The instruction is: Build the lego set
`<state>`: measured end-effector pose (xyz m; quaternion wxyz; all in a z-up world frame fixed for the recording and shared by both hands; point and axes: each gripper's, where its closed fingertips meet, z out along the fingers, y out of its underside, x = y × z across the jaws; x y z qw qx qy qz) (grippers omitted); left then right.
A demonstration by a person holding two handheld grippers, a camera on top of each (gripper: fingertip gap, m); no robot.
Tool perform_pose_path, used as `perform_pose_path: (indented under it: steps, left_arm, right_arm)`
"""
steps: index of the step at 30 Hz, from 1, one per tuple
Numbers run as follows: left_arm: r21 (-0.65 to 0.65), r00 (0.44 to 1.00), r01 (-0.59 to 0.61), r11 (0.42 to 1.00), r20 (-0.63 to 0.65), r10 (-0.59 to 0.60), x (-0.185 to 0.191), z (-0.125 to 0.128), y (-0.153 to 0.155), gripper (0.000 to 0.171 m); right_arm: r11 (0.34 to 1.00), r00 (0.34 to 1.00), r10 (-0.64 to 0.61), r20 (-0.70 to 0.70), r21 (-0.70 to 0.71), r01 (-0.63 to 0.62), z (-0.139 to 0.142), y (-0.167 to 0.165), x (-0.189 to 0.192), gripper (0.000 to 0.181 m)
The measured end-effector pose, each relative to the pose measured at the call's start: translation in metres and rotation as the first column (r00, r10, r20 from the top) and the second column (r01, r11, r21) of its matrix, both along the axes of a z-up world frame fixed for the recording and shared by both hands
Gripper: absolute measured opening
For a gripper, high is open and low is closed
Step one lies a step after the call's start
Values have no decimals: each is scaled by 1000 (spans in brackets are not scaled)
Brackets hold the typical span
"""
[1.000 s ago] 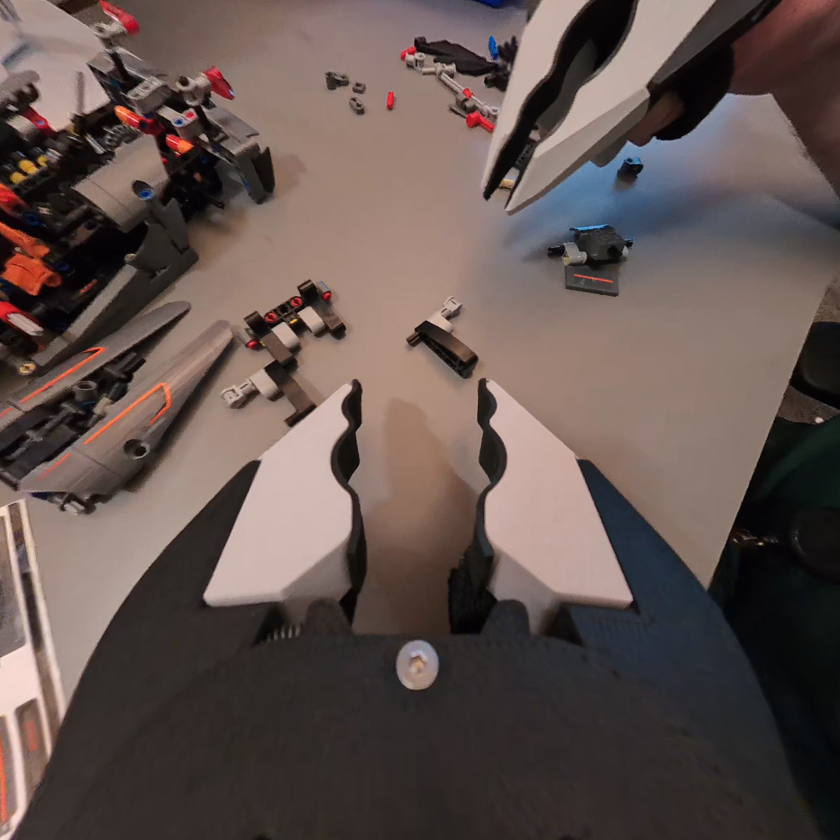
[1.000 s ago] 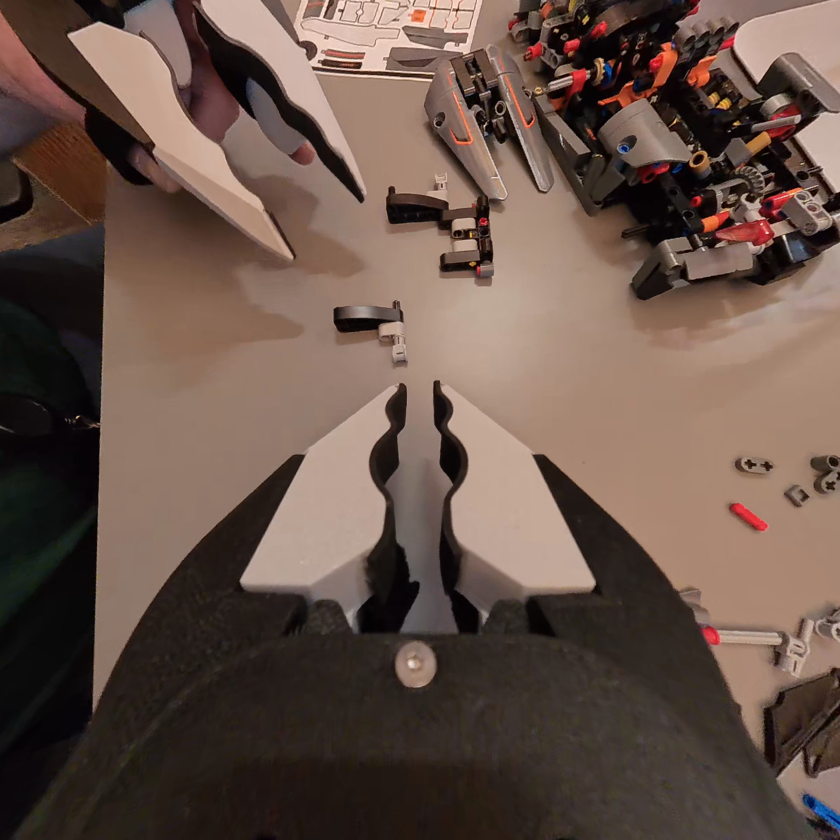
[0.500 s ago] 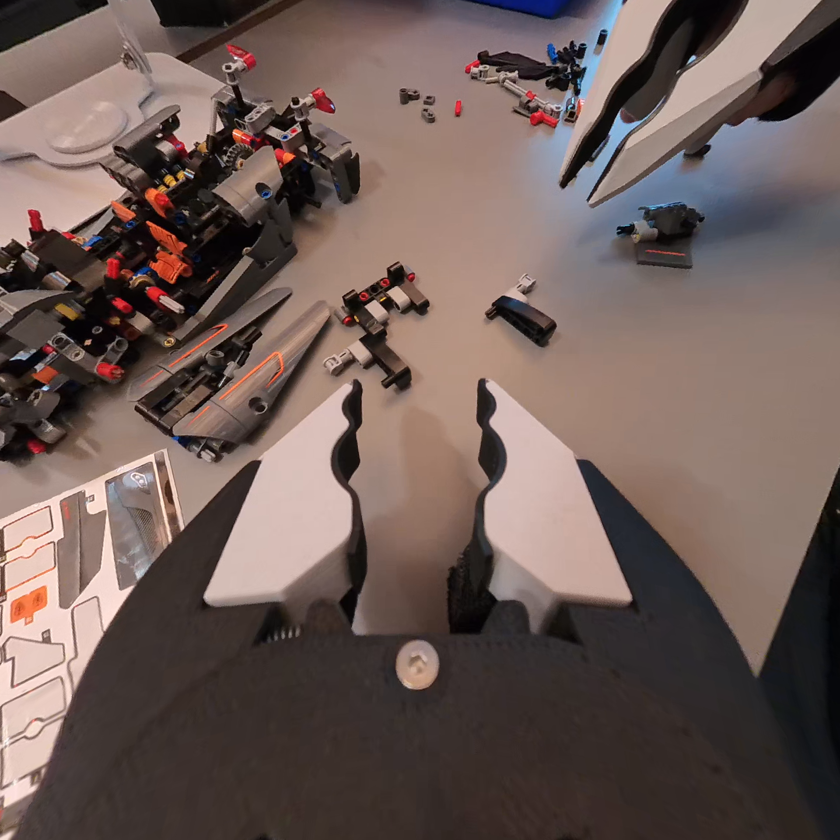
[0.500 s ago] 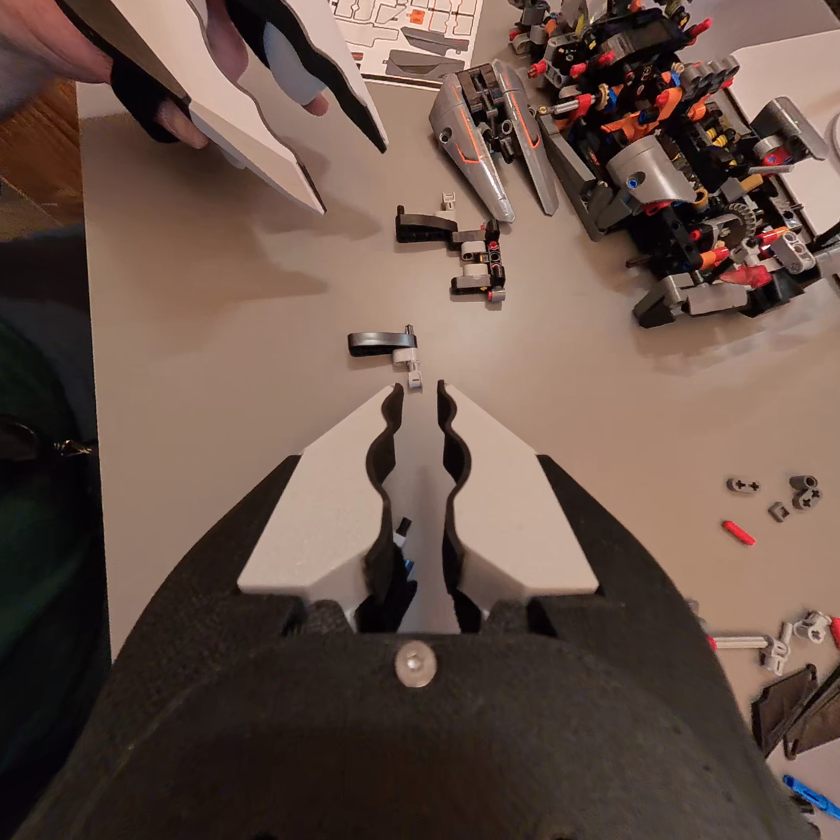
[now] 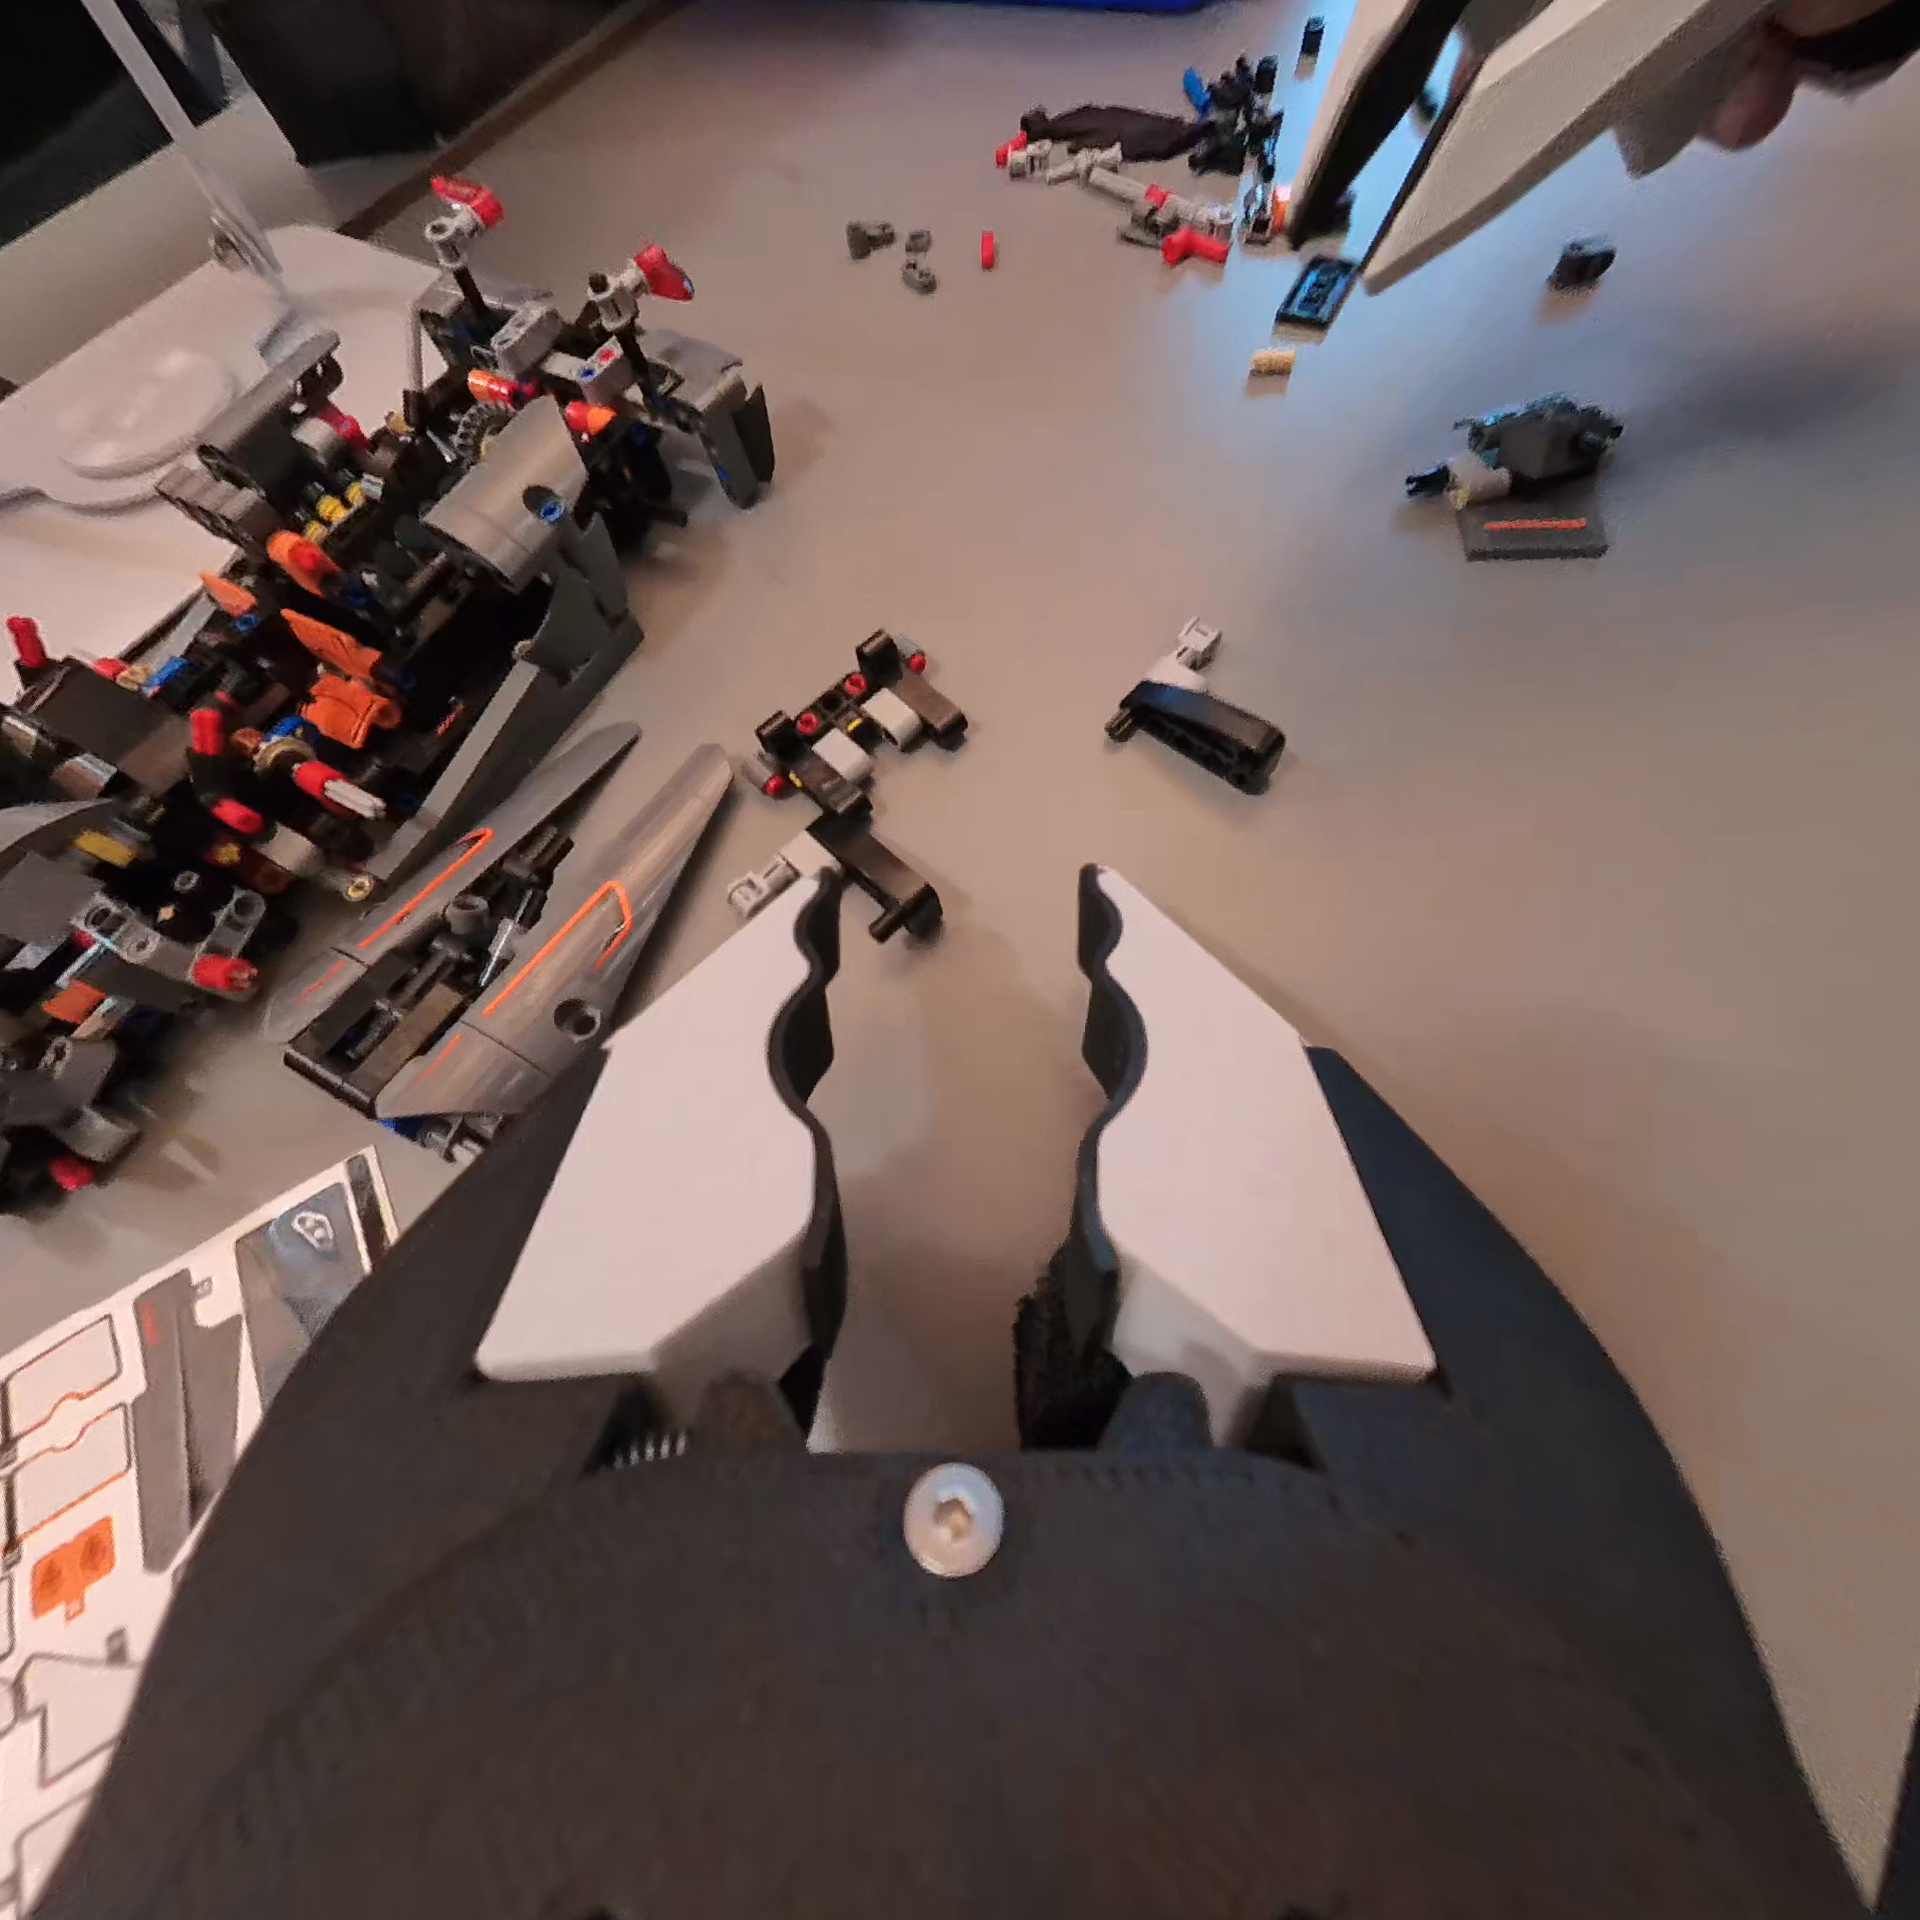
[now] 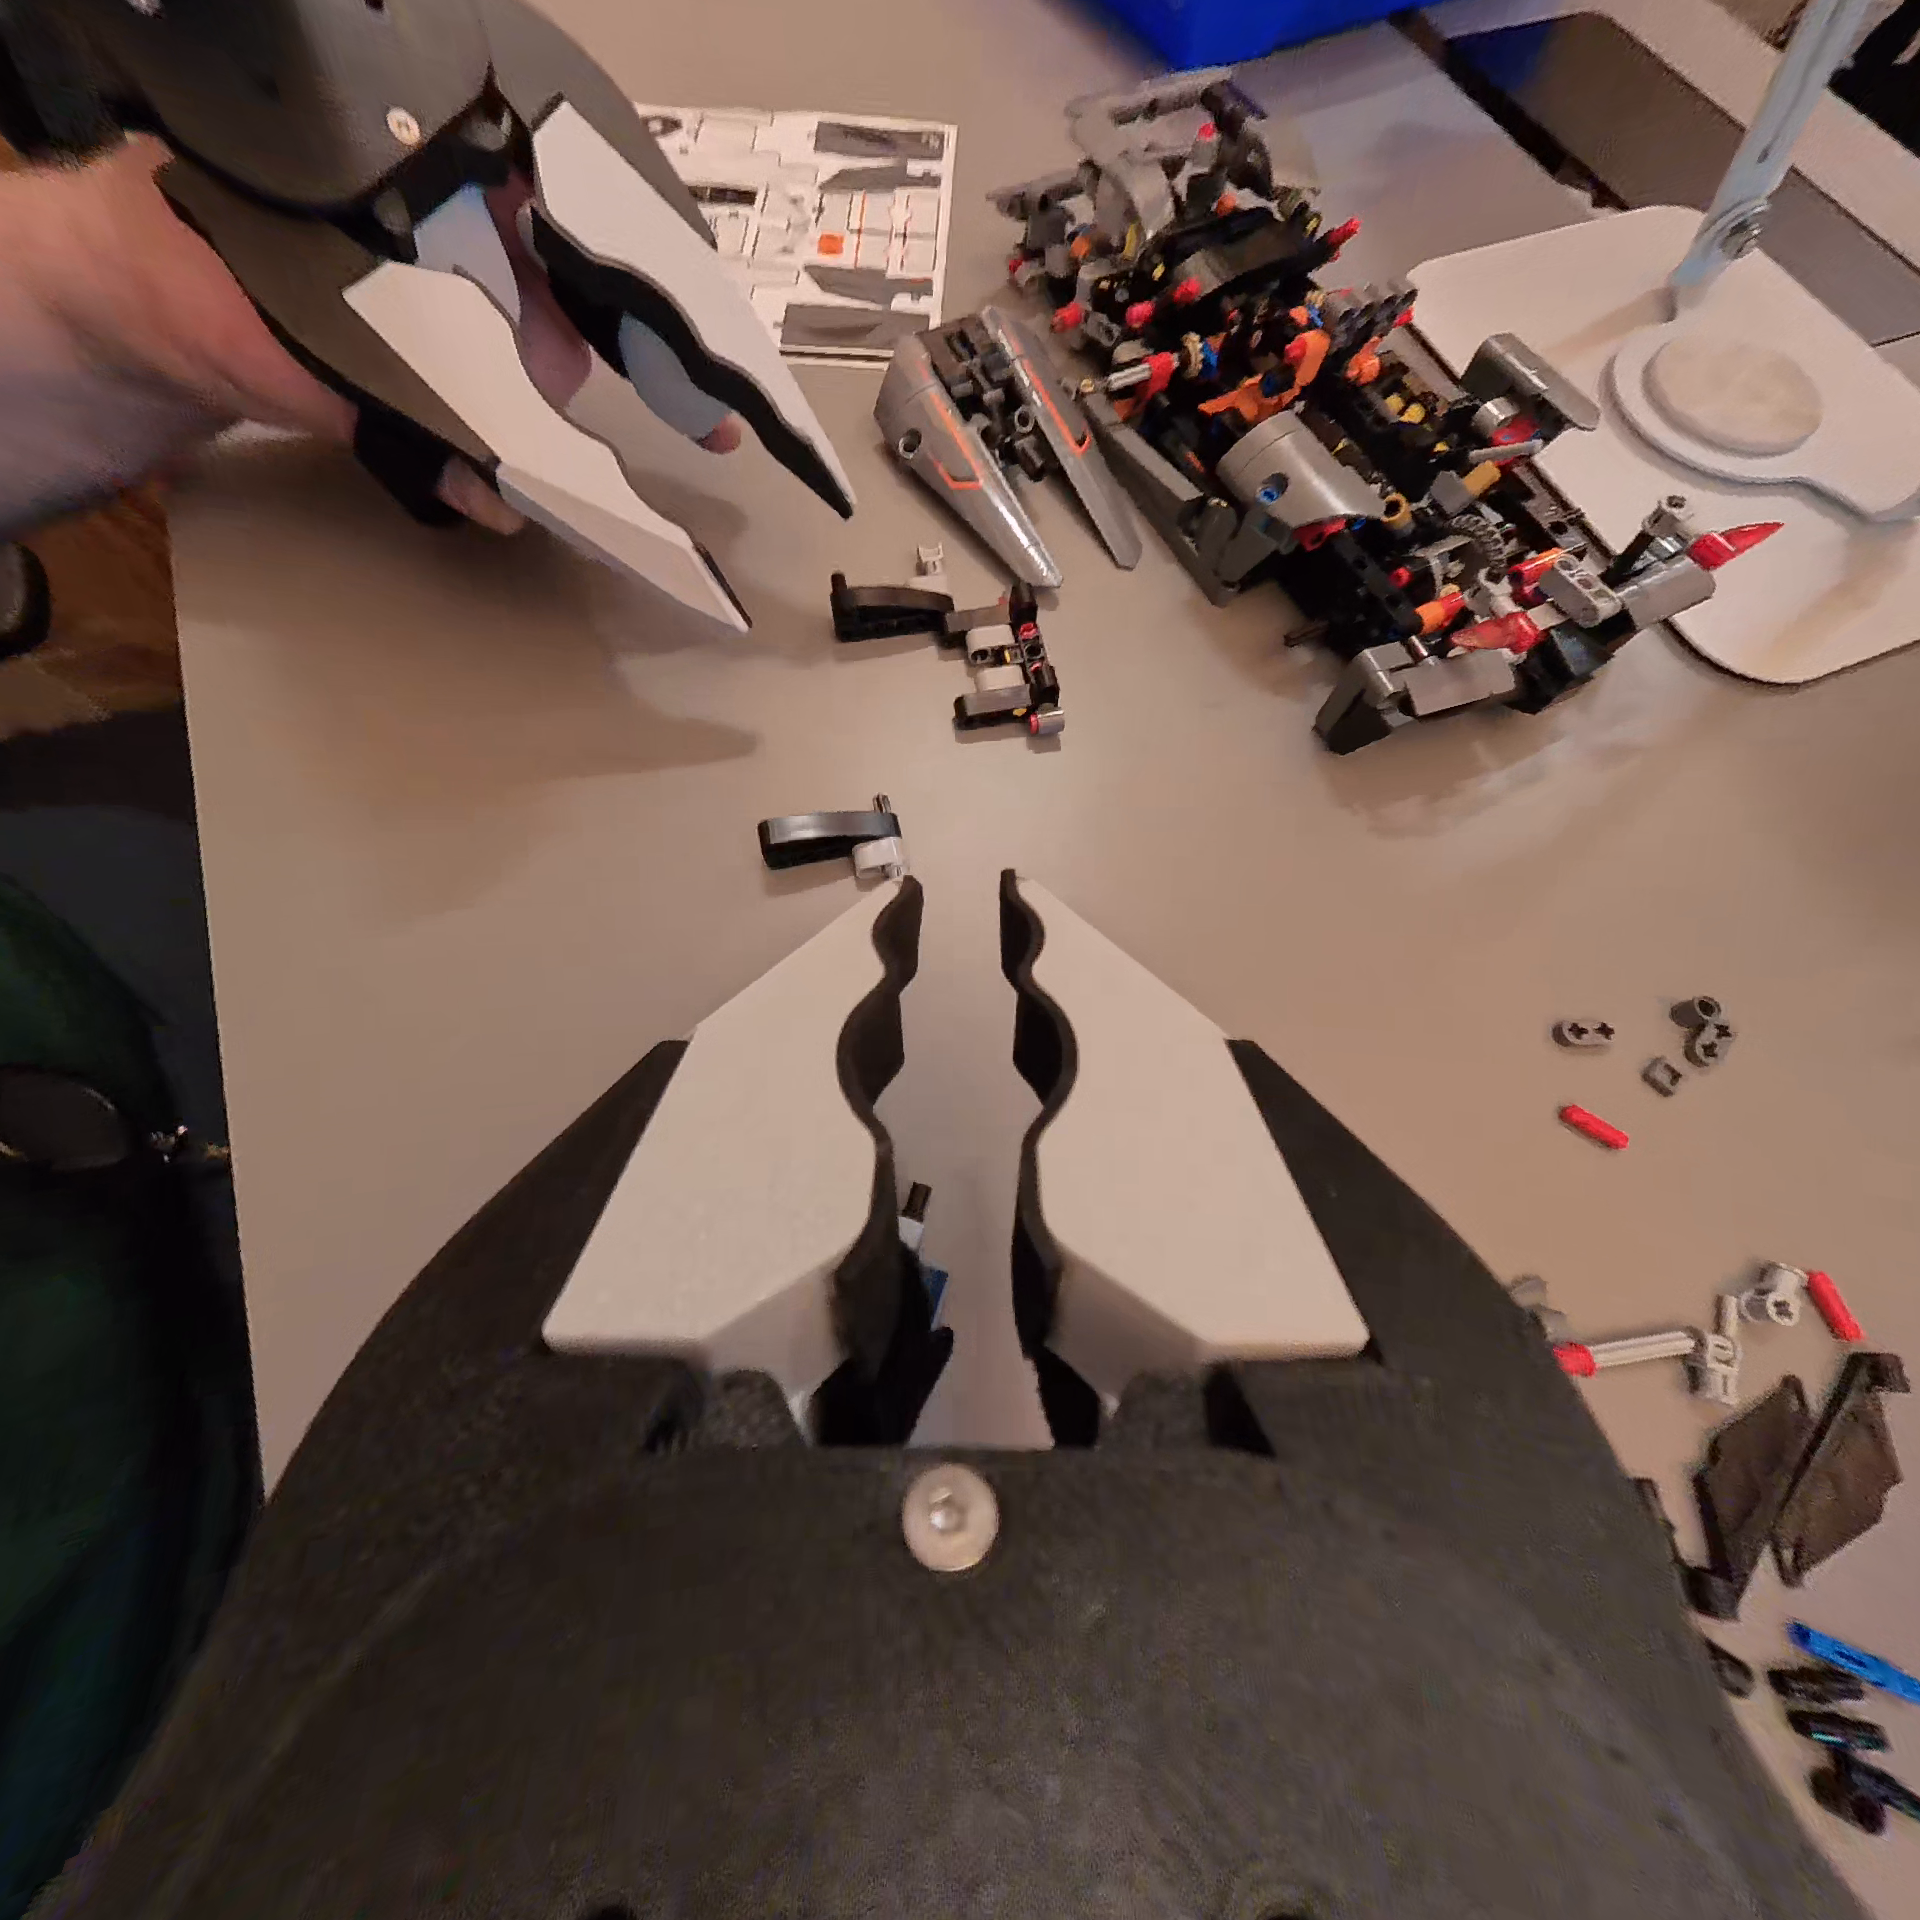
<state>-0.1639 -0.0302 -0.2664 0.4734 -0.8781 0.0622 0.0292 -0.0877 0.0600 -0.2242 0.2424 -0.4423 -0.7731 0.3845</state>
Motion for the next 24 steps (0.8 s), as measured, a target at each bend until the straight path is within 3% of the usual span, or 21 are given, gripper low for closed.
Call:
perform_pose_path:
  steps: [9, 15, 24]
  left_arm:
    - [163, 999, -16, 986, -34, 22, -17, 26, 17, 45]
    - [236, 998, -49, 970, -22, 56, -23, 37, 14, 44]
    - [246, 998, -56, 968, -10, 60, -25, 39, 14, 44]
  right_arm:
    - [998, 999, -45, -21, -51, 44, -3, 3, 5, 15]
    - [1000, 1000, -7, -13, -28, 7, -5, -7, 2, 15]
    - [1000, 1000, 8, -20, 11, -8, -1, -17, -5, 15]
